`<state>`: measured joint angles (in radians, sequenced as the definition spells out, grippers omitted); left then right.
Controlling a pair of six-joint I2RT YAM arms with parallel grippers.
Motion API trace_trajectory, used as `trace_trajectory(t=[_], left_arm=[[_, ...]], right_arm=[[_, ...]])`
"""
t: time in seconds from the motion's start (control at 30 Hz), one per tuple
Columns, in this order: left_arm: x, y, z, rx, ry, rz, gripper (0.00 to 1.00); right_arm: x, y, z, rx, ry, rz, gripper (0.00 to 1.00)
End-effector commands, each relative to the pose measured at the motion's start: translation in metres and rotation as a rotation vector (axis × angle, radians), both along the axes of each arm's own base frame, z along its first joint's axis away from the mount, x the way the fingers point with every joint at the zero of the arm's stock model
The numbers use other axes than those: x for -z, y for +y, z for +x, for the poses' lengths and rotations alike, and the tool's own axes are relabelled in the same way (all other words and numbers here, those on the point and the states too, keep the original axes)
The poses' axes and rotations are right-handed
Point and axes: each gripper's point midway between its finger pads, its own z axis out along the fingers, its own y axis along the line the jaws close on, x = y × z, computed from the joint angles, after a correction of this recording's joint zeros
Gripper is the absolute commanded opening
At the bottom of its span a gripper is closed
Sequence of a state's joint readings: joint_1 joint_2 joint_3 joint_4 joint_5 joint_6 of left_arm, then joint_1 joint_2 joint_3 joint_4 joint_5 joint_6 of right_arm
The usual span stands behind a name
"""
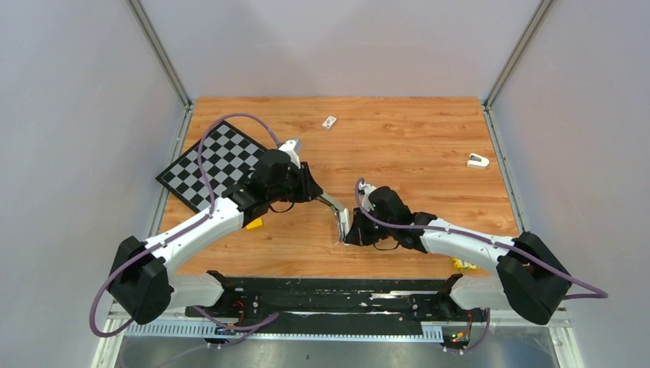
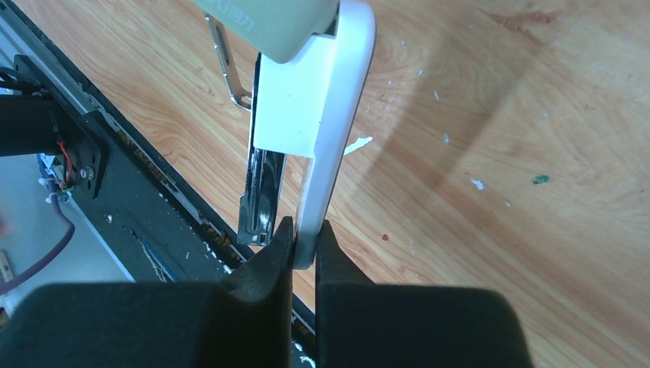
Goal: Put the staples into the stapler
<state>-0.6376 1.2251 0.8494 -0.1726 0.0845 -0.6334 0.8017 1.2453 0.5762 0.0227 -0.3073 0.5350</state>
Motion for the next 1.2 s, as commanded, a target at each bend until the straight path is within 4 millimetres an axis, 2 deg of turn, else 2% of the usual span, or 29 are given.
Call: trace_trajectory(t=[0.0,0.07,0.23,0.33,0.43,0.6,0.8,0.9,1.17], left_arm=[[-0.010,0.003,0.030,-0.061,-0.089,0.024,0.04],[-0.012,0.003,0.029,-0.055,-0.088,0.016,0.15],[-0.019,0.005,0.019,-0.047,-0.086,-0.004,0.61],[-0.023,0.008,0.010,-0.039,-0.083,-0.028,0.76],[-0.027,0.008,-0.003,-0.006,-0.086,-0.057,0.79],[-0.019,0.002,-0.028,0.066,-0.023,-0.106,0.79],[-0.002,-0.026,-0.058,0.146,0.033,-0.172,0.82],[0.014,-0.031,-0.062,0.151,0.077,-0.169,0.80],[0.026,-0.032,-0.061,0.129,0.096,-0.181,0.72]], right_arm=[[-0.021,0.028,-0.027,-0.157,0.004,0.123,0.00],[-0.018,0.027,-0.022,-0.100,0.037,0.104,0.00],[-0.021,0.035,-0.006,0.037,0.103,0.119,0.00],[-0.031,0.043,0.001,0.072,0.111,0.168,0.00],[-0.040,0.048,0.008,0.099,0.104,0.184,0.00],[-0.049,0.042,0.031,0.211,0.041,0.164,0.00],[-0.066,0.047,0.049,0.266,-0.010,0.187,0.00],[-0.069,0.048,0.053,0.279,-0.015,0.200,0.00],[-0.075,0.042,0.058,0.315,-0.043,0.201,0.00]])
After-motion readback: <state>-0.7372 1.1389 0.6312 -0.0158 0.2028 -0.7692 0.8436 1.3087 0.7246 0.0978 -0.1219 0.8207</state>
